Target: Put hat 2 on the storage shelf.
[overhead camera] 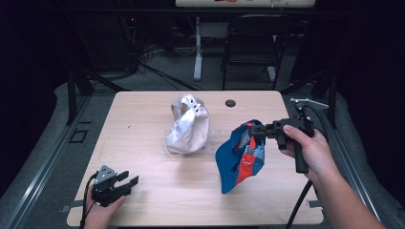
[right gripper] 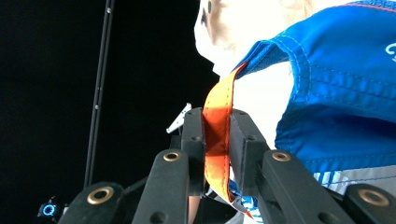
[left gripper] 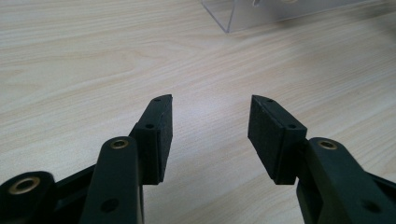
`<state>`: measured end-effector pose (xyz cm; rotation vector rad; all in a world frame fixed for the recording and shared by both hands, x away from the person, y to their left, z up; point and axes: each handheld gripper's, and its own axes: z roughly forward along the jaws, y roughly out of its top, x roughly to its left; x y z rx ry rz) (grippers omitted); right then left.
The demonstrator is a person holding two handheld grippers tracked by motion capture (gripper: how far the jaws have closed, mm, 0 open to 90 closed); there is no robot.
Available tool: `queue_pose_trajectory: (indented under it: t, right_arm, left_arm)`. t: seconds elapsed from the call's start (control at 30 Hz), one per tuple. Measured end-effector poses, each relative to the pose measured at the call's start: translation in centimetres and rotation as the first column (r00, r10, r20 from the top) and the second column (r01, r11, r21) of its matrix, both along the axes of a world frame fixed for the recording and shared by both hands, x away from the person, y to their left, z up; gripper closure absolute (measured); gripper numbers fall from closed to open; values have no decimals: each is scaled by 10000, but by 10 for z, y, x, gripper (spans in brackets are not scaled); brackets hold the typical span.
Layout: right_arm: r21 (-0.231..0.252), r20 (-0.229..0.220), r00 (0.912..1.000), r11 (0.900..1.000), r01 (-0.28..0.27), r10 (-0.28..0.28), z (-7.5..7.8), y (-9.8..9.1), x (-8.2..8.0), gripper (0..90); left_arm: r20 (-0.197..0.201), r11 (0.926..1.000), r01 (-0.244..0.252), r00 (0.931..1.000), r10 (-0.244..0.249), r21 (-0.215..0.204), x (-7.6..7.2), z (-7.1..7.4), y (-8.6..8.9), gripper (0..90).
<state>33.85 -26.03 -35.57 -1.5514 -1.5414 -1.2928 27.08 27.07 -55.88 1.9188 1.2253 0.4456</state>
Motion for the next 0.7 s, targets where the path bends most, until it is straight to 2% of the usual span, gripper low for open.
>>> queue_pose_trajectory:
  t: [0.33,0.63,0.7]
  right_arm:
    - [613,70,9998,9980,182,-187,12,-3,7,777]
    - [614,430,9980,9972,432,-459,35,-3,17,777]
    - [589,430,9968,9962,642,-667,39,-2,20,777]
  left_arm:
    - [-11,10000,-42,10000,42,-15,0,0,1,505]
    - [-6,10000,-28,10000,28,-18,0,0,0,505]
    - [-16,10000,-17,10000,17,-25,0,0,0,505]
